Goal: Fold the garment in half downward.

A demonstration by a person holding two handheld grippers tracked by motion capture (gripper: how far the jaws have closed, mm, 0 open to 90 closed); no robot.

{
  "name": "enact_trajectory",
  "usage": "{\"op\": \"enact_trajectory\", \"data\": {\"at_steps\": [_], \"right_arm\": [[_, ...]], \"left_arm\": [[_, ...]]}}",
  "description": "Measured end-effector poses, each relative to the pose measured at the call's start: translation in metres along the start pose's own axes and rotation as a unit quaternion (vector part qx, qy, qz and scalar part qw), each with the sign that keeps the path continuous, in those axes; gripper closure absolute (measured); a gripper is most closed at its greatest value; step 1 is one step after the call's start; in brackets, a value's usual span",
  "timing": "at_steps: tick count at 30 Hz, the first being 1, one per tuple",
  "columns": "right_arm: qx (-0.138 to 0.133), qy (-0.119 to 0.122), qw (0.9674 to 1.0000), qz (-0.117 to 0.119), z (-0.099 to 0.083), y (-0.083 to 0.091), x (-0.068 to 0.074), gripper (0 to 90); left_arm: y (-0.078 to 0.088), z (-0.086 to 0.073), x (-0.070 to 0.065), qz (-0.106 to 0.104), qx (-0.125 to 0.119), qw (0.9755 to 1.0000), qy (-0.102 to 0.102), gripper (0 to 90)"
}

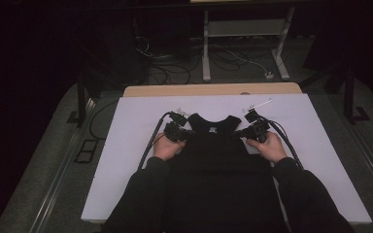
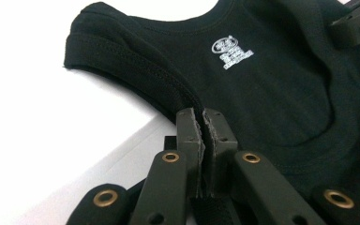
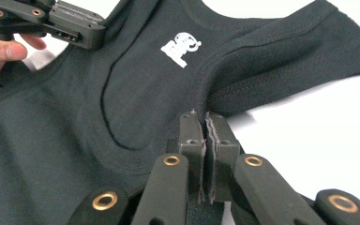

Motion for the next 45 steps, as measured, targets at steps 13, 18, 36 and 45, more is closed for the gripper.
{"op": "enact_trajectory", "data": {"at_steps": [13, 18, 36, 45], "right_arm": [[-0.029, 0.004, 0.9996, 0.004, 0.010, 0.025, 0.012, 85.2], [-0.033, 0.012, 0.9994, 0.007, 0.013, 0.032, 0.018, 85.2], [-0.053, 0.048, 0.9973, 0.018, 0.012, 0.064, 0.047, 85.2], [-0.056, 0.056, 0.9967, 0.017, 0.007, 0.080, 0.054, 85.2]], "left_arm": [[0.029, 0.012, -0.010, -0.013, -0.033, 0.9993, 0.013, 85.3], [0.036, 0.015, -0.013, -0.014, -0.043, 0.9989, 0.016, 85.2], [0.072, 0.015, -0.031, -0.032, -0.061, 0.9976, -0.003, 84.9], [0.087, 0.013, -0.038, -0.034, -0.072, 0.9967, -0.014, 85.0]]}}
Point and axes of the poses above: each handheld gripper's, and its own axes: y roughly backward along the jaws, z roughly out of its top, x roughly to its left, the point moved 9 cm from there along -y, roughly forward along the jaws
